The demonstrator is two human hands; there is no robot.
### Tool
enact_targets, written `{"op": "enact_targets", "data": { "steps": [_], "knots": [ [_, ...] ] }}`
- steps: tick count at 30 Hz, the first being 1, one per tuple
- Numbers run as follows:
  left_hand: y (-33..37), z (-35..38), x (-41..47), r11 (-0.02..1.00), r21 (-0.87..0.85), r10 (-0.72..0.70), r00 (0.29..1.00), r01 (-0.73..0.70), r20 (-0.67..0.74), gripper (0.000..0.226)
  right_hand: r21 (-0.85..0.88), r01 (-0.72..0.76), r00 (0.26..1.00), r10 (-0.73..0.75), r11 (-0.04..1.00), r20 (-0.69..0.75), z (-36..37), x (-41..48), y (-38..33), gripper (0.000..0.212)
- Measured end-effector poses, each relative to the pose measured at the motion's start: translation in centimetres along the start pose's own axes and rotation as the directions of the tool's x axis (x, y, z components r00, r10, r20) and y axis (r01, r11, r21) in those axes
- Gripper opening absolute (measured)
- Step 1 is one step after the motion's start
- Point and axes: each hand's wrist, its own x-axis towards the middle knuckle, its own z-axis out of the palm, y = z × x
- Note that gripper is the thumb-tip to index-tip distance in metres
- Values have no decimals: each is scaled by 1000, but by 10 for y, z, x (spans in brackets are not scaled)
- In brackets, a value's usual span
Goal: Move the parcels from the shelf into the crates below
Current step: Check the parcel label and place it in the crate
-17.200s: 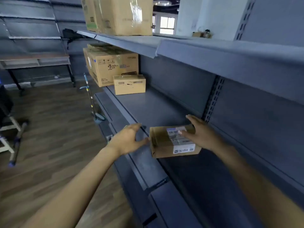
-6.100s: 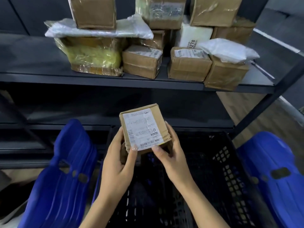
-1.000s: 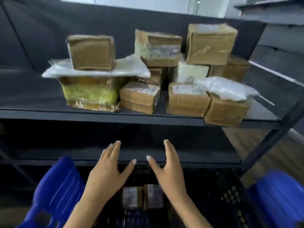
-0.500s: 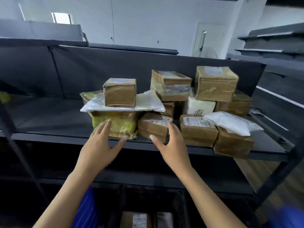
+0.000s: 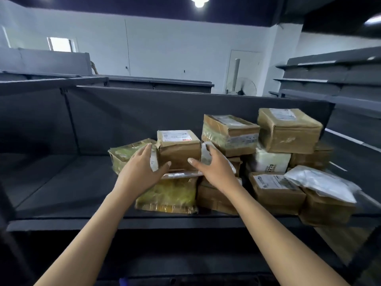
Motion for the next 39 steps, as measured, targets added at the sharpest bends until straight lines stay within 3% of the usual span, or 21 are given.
{"op": "enact_targets", "data": {
  "steps": [4, 8, 14, 18, 24, 31, 39],
  "knots": [
    [1, 12, 25, 995, -72, 73, 997, -70, 36, 77, 8, -17, 999, 16, 1000, 34, 3, 20, -3, 85],
    [1, 22, 32, 995, -92, 41, 998, -37, 51, 83, 37, 11, 994, -15, 999, 108, 9, 24, 1, 53],
    [11, 15, 10, 967, -211, 126, 989, -140, -79, 76, 89, 141, 990, -142, 986, 0, 6, 2, -4, 46],
    [24, 4, -27, 936, -289, 162, 975, -202, -155, 76, 115, 233, 972, -228, 966, -61, -2, -36, -9, 48],
    [32, 9, -93, 926, -341, 122, 983, -162, -135, 86, 139, 328, 941, -310, 934, -138, -9, -106, -1, 66],
    [55, 28, -163, 898, -411, 135, 988, -157, -82, 90, 163, 291, 949, -263, 943, -173, -20, -179, 33, 74],
    [93, 71, -249, 904, -422, 66, 997, -72, -28, 91, 190, 213, 976, -198, 958, -93, -50, -256, 89, 80]
  ]
}}
